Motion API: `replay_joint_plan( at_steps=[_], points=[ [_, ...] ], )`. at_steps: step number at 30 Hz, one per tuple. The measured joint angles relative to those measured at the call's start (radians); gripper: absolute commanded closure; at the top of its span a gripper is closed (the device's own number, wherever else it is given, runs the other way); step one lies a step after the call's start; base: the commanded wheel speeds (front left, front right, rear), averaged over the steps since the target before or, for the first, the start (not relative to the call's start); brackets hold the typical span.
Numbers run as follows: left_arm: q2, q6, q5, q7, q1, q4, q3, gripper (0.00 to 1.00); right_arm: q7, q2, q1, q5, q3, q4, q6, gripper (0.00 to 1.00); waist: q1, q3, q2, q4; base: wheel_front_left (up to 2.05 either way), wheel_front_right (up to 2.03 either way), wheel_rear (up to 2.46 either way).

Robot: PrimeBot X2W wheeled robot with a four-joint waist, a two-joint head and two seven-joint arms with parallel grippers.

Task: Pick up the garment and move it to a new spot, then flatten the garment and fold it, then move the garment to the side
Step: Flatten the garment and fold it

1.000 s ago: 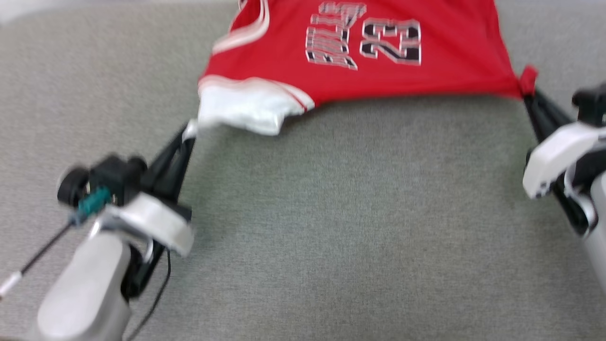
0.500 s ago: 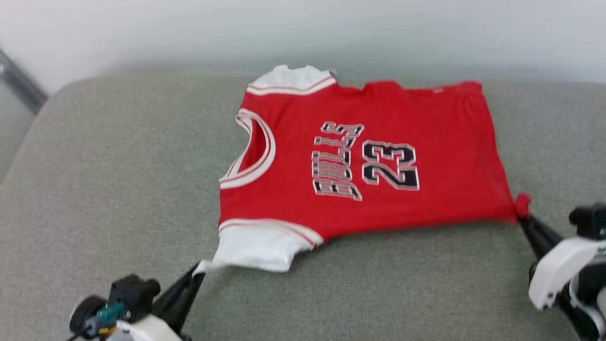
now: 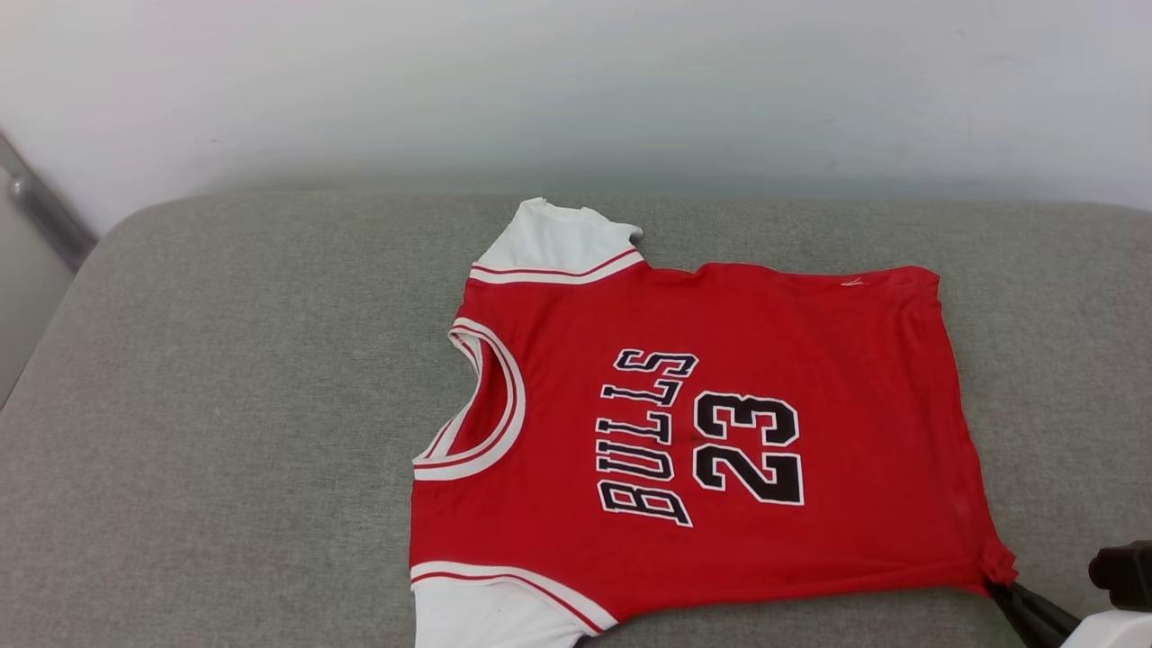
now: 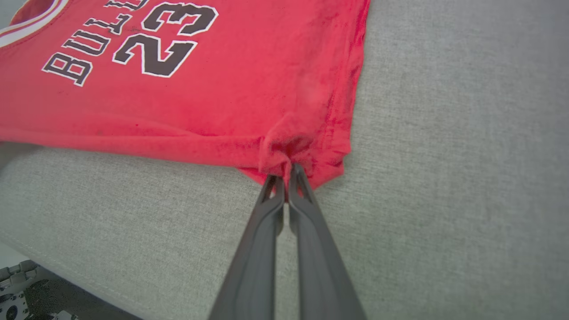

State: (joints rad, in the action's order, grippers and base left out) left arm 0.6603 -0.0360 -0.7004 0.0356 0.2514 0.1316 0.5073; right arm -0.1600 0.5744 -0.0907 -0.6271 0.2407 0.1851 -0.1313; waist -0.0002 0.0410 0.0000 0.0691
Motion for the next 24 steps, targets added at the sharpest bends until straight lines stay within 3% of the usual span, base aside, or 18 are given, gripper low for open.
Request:
replay_joint_plan(
  at_steps=[6,13,24],
  points=[
    [0.004,-0.007,0.010,-0.028,-0.032,0.050,-0.021,1.00,-0.049,-0.006,-0.022,0.007,-0.061,-0.098,0.000,1.00,0.0001,0.022,0.0000,-0.010,0.00,0.00,0.00],
    [-0.019,-0.014,0.044,-0.118,-0.191,0.073,-0.084,1.00,-0.131,-0.045,0.053,0.017,-0.120,-0.201,0.000,1.00,0.0003,0.098,0.0000,-0.019,0.00,0.00,0.00],
    [-0.052,-0.051,0.080,-0.124,-0.465,-0.037,-0.089,1.00,-0.229,-0.059,0.216,0.084,-0.133,-0.192,0.000,1.00,0.0004,0.260,0.0000,-0.029,0.00,0.00,0.00]
  ],
)
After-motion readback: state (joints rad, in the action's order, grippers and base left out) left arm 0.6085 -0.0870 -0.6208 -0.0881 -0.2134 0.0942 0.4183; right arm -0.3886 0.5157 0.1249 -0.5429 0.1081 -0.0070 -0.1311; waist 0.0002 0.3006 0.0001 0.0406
